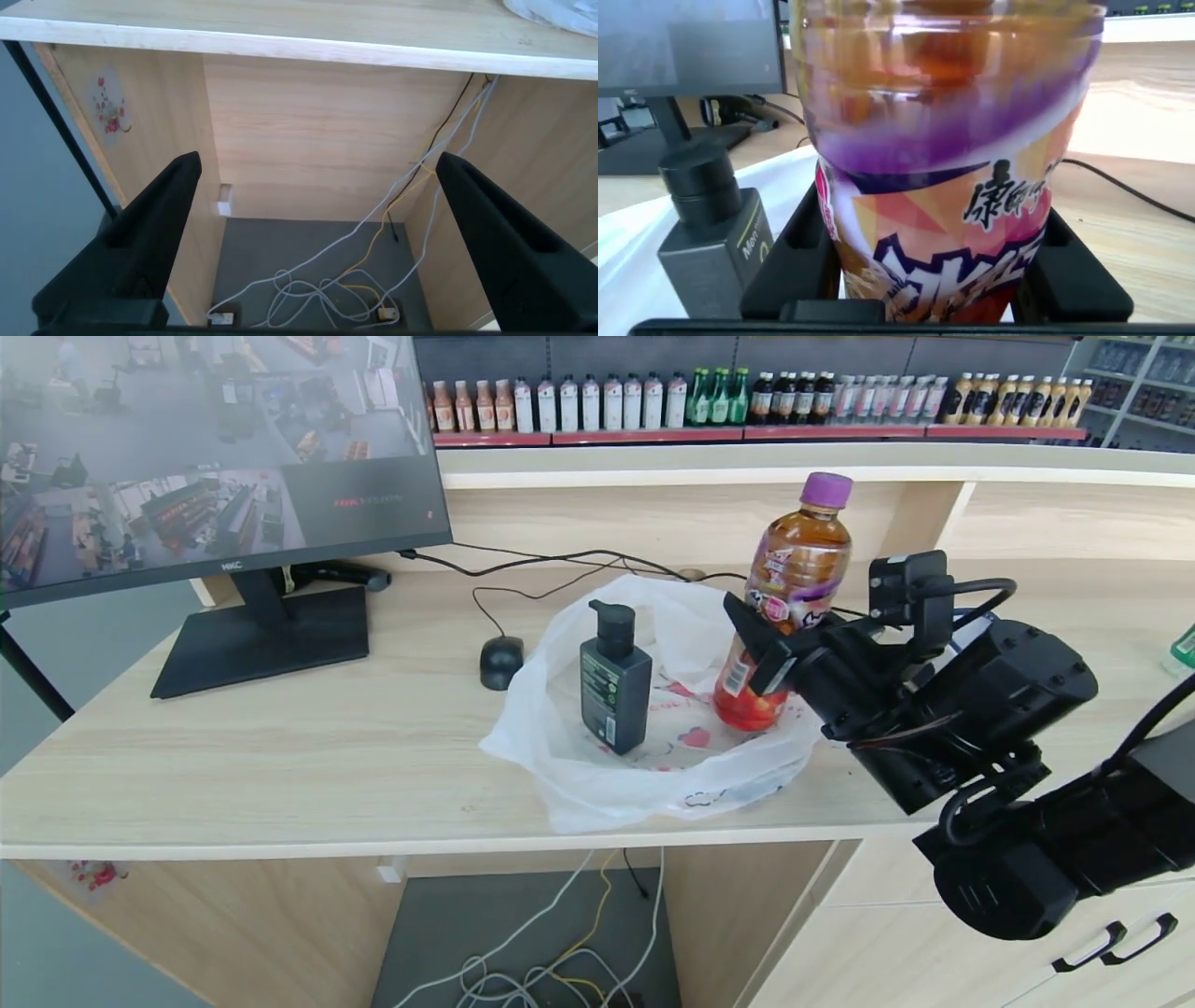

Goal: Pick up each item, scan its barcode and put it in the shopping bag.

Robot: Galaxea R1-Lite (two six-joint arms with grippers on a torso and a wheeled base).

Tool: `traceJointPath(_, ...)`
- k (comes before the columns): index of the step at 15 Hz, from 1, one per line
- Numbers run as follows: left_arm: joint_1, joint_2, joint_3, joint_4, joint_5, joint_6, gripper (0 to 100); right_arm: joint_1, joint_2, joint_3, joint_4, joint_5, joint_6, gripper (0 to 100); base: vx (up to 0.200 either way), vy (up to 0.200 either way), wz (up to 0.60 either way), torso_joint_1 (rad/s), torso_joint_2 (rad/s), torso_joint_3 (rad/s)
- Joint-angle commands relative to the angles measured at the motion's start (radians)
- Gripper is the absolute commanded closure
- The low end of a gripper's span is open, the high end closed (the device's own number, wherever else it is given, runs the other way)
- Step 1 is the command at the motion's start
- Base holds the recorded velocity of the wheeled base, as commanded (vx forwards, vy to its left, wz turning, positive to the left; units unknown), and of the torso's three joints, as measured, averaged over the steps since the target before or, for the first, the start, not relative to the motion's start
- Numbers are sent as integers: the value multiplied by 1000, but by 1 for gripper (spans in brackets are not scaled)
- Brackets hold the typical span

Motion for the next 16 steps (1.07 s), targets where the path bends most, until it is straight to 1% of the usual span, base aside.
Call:
traceJointPath(1, 0, 0, 0, 0, 0, 0, 0, -11, 47, -75, 44, -1, 0, 100, 0, 0, 0, 0, 0, 0)
traceJointPath(2, 0, 0, 0, 0, 0, 0, 0, -11, 47, -100, 75, -1, -2, 100, 0, 0, 0, 0, 0, 0)
traceJointPath(3, 0, 0, 0, 0, 0, 0, 0, -15, 49, -147, 138, -1, 0, 100, 0, 0, 0, 0, 0, 0)
traceJointPath(5, 0, 0, 0, 0, 0, 0, 0, -29, 60, -192, 178, -1, 0, 100, 0, 0, 0, 0, 0, 0)
traceJointPath(8, 0, 0, 0, 0, 0, 0, 0, -46, 86, -209, 181, 0, 0, 100, 0, 0, 0, 0, 0, 0)
traceJointPath(14, 0, 0, 0, 0, 0, 0, 0, -55, 167, -330, 190, 8, 1, 100, 0, 0, 0, 0, 0, 0)
traceJointPath(16, 0, 0, 0, 0, 0, 0, 0, -52, 166, -332, 211, 8, 1, 100, 0, 0, 0, 0, 0, 0)
